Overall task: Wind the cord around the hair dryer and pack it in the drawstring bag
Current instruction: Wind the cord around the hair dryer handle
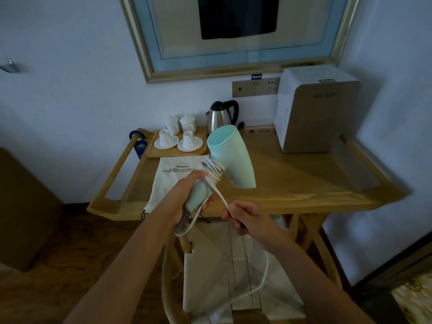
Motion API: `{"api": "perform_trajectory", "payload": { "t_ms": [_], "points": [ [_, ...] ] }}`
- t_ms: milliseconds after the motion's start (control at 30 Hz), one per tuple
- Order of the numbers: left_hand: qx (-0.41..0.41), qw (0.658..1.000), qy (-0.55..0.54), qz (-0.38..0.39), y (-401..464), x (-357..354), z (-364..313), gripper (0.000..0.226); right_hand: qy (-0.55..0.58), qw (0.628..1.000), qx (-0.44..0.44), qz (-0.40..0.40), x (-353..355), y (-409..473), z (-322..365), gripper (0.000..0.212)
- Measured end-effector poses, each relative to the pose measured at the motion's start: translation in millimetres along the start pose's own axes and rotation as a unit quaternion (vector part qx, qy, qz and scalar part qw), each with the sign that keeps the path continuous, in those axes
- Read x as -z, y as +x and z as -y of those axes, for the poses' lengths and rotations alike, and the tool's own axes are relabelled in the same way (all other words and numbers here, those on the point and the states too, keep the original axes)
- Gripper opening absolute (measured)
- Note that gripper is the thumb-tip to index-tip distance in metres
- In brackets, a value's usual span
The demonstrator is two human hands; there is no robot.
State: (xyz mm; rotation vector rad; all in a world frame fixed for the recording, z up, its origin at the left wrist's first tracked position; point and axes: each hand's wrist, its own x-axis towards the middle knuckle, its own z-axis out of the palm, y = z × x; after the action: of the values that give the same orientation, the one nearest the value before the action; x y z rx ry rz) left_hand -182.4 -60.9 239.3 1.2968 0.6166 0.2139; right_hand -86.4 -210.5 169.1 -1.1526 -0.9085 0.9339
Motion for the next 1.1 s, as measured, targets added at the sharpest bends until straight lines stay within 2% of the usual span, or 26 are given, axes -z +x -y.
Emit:
{"api": "perform_trajectory", "payload": {
  "t_ms": [133, 267, 400, 467, 533, 567, 600, 633, 733, 767, 833, 900, 1000, 1100],
  "points": [
    [0.006, 0.999, -0.023, 0.039, -1.7, 4.1, 7.7, 0.030, -0.071, 0.997, -0.038, 0.019, 6.8, -7.1, -12.5, 0.027],
    [-0.023, 0.993, -0.046, 0.109, -1.1, 16.6, 11.6, 0.049, -0.075, 0.989, -0.112, 0.057, 22.7, -17.0, -30.3, 0.023],
    [-0.062, 0.975, -0.017, 0.211, -7.1, 34.0, 14.3, 0.049, 0.014, 0.987, -0.159, -0.024, 45.1, -12.8, -26.5, 0.013],
    [-0.081, 0.958, 0.018, 0.275, -13.9, 39.7, 13.4, 0.048, 0.002, 0.988, -0.152, -0.026, 57.0, -8.0, -18.5, 0.009],
    [-0.076, 0.935, 0.082, 0.336, -21.2, 40.9, 8.8, 0.045, -0.042, 0.989, -0.140, 0.006, 64.2, -5.6, -0.7, 0.014],
    [-0.065, 0.923, 0.129, 0.358, -24.3, 38.9, 5.9, 0.043, -0.065, 0.986, -0.153, 0.010, 65.9, -2.8, 11.6, 0.025],
    [-0.055, 0.909, 0.190, 0.366, -26.3, 35.9, 4.4, 0.041, -0.104, 0.980, -0.168, 0.006, 68.3, 3.7, 21.4, 0.045],
    [-0.047, 0.894, 0.260, 0.362, -27.1, 32.2, 5.0, 0.041, -0.158, 0.972, -0.175, 0.009, 68.6, 9.8, 33.6, 0.053],
    [-0.021, 0.851, 0.413, 0.324, -23.6, 20.0, 21.0, 0.046, -0.316, 0.928, -0.191, 0.041, 66.3, 32.5, 67.0, 0.021],
    [-0.013, 0.847, 0.440, 0.298, -21.5, 16.5, 29.1, 0.047, -0.366, 0.909, -0.198, 0.035, 62.9, 37.6, 73.3, 0.019],
    [0.003, 0.861, 0.457, 0.225, -16.1, 10.2, 44.5, 0.045, -0.453, 0.874, -0.176, 0.009, 50.3, 41.3, 83.8, 0.019],
    [0.025, 0.889, 0.435, 0.142, -10.0, 5.1, 55.2, 0.039, -0.514, 0.848, -0.129, -0.004, 30.4, 38.0, 93.2, 0.016],
    [0.030, 0.920, 0.390, 0.016, 0.6, -1.4, 60.1, 0.033, -0.552, 0.830, -0.084, 0.000, 3.5, 25.3, 89.9, 0.016],
    [0.000, 0.921, 0.382, -0.078, 9.9, -3.2, 56.6, 0.036, -0.570, 0.821, -0.011, -0.022, -14.9, 8.6, 66.7, 0.017]
  ]
}}
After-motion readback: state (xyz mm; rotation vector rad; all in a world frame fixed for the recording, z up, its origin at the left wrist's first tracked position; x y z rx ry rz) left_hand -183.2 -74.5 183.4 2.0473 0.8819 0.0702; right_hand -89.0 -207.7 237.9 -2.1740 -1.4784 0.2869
